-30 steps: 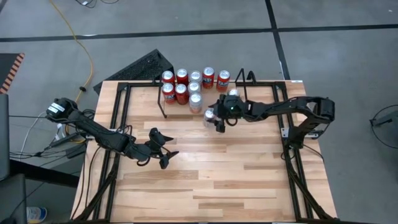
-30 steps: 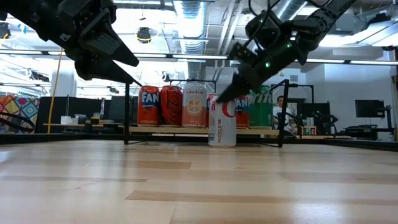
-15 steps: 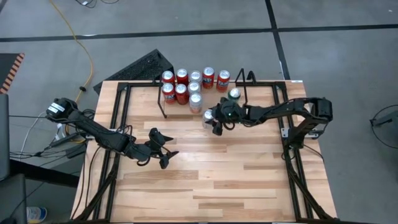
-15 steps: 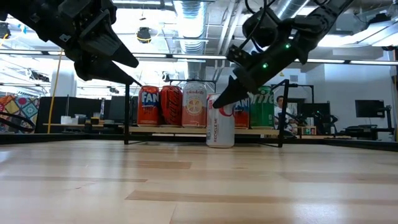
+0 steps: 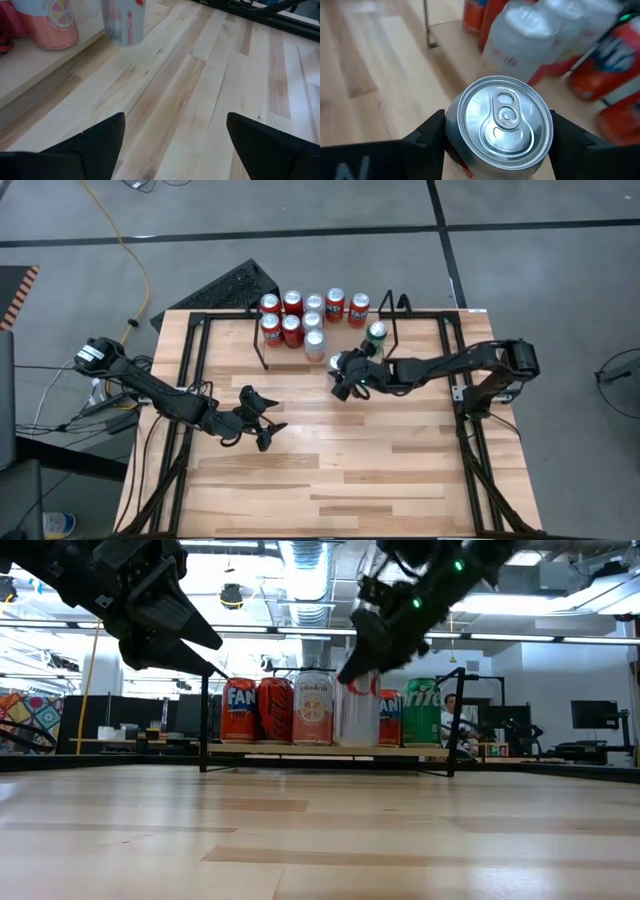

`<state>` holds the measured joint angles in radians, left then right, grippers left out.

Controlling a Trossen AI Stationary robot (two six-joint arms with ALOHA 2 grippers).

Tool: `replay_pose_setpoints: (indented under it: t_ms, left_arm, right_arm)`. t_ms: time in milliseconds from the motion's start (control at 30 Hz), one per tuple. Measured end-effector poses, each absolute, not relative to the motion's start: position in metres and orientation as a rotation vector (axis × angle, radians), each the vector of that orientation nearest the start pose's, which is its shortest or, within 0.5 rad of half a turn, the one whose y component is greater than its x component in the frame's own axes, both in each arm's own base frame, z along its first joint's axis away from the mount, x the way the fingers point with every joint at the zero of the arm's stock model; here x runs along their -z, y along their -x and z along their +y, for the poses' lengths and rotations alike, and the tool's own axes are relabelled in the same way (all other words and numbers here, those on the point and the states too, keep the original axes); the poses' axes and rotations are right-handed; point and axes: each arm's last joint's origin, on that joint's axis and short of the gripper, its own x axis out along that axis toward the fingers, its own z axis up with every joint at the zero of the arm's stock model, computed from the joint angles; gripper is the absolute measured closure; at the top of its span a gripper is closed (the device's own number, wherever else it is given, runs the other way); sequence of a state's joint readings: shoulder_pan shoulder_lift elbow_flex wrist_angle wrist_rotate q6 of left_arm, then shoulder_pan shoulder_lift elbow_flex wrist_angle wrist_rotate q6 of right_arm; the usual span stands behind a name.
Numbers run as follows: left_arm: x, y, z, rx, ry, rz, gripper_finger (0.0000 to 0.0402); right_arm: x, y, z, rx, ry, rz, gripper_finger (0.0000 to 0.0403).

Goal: Place canned beverage on shelf
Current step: Put the red silver soda can on the shelf

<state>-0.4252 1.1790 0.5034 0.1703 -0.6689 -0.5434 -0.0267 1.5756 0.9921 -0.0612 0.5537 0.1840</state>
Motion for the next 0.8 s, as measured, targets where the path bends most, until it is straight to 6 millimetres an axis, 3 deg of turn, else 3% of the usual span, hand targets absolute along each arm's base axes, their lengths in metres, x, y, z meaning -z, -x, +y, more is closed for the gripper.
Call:
replay_pose_setpoints:
  t_ms: [167,333,800]
  left_arm:
    - [-0.197,-0.214,-0.077,-0.346,0.271,0.352,0.0068]
    - [-0.197,-0.214,-0.077,-0.346,0.273,0.351,0.0068]
    - [-0.198,-0.214,-0.077,-0.351,0.311,0.344,0.0068]
  right_arm:
    - [-0.264,-0.339,-0.022,0.739,-0.011,0.548,0.0158]
    - [-0.282,-0.337,-0.031,0.895,-0.078,0.529,0.0158]
    - [-0.278,-0.335,-0.041,1.083,-0.108,0.474,0.0158]
